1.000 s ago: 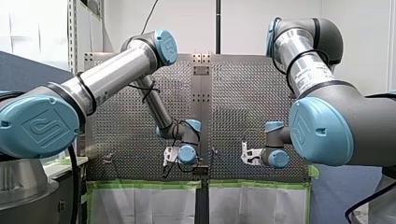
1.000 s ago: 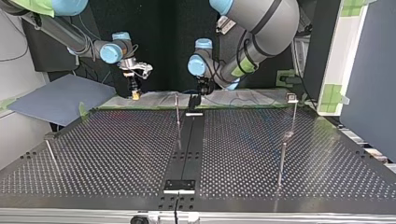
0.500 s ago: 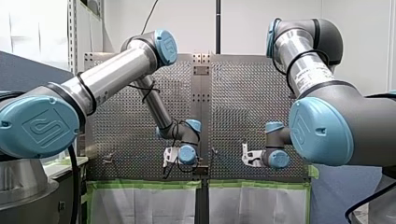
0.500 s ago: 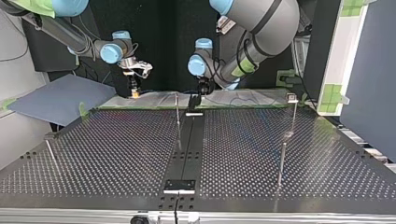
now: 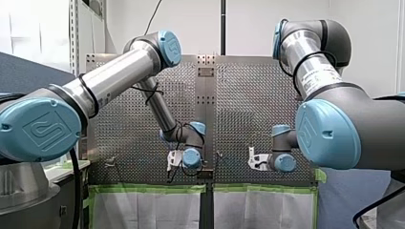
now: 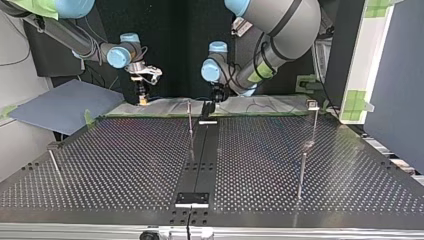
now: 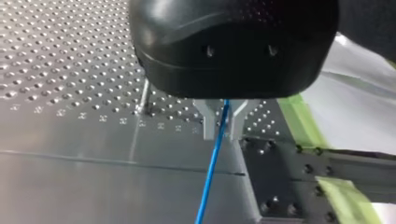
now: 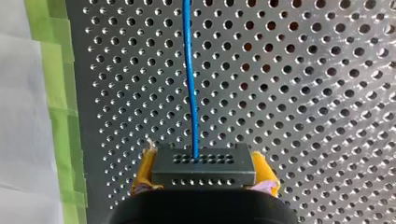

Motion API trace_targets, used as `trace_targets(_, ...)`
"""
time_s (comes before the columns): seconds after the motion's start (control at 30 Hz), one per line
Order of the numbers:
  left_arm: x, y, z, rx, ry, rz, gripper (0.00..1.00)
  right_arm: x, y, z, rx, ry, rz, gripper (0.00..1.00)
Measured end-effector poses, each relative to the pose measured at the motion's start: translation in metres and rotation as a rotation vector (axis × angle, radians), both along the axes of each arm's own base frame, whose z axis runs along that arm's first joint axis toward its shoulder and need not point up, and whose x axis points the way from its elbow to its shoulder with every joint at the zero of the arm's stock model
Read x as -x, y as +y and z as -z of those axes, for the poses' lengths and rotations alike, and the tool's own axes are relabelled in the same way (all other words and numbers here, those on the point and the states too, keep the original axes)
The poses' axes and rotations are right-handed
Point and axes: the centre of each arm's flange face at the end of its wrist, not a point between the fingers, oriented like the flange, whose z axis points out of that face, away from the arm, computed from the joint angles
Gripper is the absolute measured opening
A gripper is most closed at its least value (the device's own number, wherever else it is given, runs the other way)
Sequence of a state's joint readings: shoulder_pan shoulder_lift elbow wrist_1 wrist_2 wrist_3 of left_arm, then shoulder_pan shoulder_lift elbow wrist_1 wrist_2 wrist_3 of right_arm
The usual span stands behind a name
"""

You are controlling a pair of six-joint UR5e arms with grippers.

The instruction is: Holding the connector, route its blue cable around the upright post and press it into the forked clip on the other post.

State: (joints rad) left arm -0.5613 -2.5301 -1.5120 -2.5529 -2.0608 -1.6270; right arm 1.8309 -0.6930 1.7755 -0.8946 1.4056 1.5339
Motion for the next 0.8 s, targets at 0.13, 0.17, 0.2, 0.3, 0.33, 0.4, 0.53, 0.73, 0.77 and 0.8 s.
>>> trace_targets(0.13, -0.009, -0.001, -0.006, 0.016, -0.015, -0.007, 0.17, 0.001, -0.005, -0.002, 0.018, -0.009, 0.012, 0.0)
trace_targets(0.17, -0.011, -0.001, -0.007, 0.019, -0.016, -0.008, 0.17, 0.002, -0.006, -0.002, 0.021, -0.01, 0.018, 0.0)
trace_targets(0.2, -0.014, -0.001, -0.008, 0.021, -0.017, -0.01, 0.17, 0.003, -0.008, -0.003, 0.024, -0.009, 0.025, 0.0)
trace_targets(0.3, -0.018, 0.0, -0.01, 0.023, -0.015, -0.012, 0.17, 0.005, -0.012, -0.004, 0.032, -0.008, 0.048, 0.0)
trace_targets(0.33, -0.018, 0.0, -0.01, 0.023, -0.014, -0.013, 0.17, 0.006, -0.014, -0.005, 0.034, -0.007, 0.056, 0.0)
trace_targets(0.4, -0.019, 0.001, -0.011, 0.023, -0.013, -0.014, 0.17, 0.008, -0.016, -0.005, 0.034, -0.006, 0.067, 0.0)
trace_targets(0.53, -0.02, 0.002, -0.01, 0.022, -0.011, -0.015, 0.15, 0.01, -0.021, -0.007, 0.031, -0.001, 0.083, 0.0)
trace_targets(0.73, -0.02, 0.001, -0.011, 0.023, -0.01, -0.011, 0.15, 0.01, -0.023, -0.008, 0.031, -0.001, 0.084, 0.0)
trace_targets(0.77, -0.02, 0.002, -0.011, 0.022, -0.009, -0.011, 0.18, 0.01, -0.024, -0.008, 0.032, -0.001, 0.083, 0.0)
trace_targets(0.8, -0.02, 0.002, -0.011, 0.021, -0.007, -0.01, 0.18, 0.01, -0.024, -0.008, 0.032, -0.001, 0.083, 0.0)
